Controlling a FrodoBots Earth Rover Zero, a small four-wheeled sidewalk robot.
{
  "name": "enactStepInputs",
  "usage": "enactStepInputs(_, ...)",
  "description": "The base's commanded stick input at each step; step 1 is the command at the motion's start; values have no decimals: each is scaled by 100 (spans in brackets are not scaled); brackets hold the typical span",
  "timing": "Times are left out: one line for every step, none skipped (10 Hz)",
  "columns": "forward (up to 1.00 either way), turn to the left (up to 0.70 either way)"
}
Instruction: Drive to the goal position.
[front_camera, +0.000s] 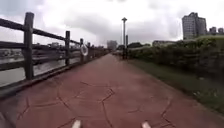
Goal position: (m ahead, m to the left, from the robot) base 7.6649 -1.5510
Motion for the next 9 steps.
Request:
enactStepInputs(85,10)
enactStepInputs(85,10)
enactStepInputs(85,10)
enactStepInputs(85,10)
enactStepInputs(85,10)
enactStepInputs(85,10)
enactStepInputs(85,10)
enactStepInputs(85,10)
enactStepInputs(85,10)
